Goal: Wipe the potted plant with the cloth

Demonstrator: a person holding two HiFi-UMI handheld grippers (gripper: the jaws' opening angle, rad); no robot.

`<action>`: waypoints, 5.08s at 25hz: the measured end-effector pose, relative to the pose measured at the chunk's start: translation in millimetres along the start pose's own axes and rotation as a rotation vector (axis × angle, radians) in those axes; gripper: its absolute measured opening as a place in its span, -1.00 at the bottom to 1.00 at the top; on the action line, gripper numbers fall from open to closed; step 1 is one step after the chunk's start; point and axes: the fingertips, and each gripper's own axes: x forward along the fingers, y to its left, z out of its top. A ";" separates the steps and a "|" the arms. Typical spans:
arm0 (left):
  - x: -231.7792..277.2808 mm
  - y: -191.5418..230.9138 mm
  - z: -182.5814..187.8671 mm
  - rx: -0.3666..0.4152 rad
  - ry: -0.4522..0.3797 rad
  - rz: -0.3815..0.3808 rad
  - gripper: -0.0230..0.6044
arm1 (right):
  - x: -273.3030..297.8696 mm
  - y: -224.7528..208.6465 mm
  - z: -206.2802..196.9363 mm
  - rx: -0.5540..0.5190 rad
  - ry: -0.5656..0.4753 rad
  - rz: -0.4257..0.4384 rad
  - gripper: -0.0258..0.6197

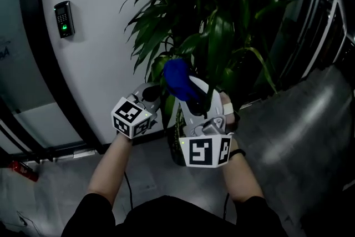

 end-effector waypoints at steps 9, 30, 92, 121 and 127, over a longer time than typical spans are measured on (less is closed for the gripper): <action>-13.5 -5.3 16.1 0.014 -0.005 -0.050 -0.91 | 23.1 42.4 -18.2 -0.202 0.174 0.077 -0.65; 9.6 -39.9 5.7 -0.303 -0.141 -0.159 -0.91 | -47.3 75.1 -46.2 0.292 0.100 0.243 -0.65; -172.0 -91.3 -105.5 -0.415 0.103 0.323 -0.91 | -154.1 202.3 -159.1 0.639 0.206 0.444 -0.65; -402.0 -117.7 -64.9 -0.306 0.078 0.259 -0.91 | -272.6 217.0 15.2 0.831 0.428 0.091 -0.65; -436.4 -112.7 -53.2 -0.324 0.046 0.314 -0.91 | -276.6 209.6 29.8 0.906 0.387 0.043 -0.65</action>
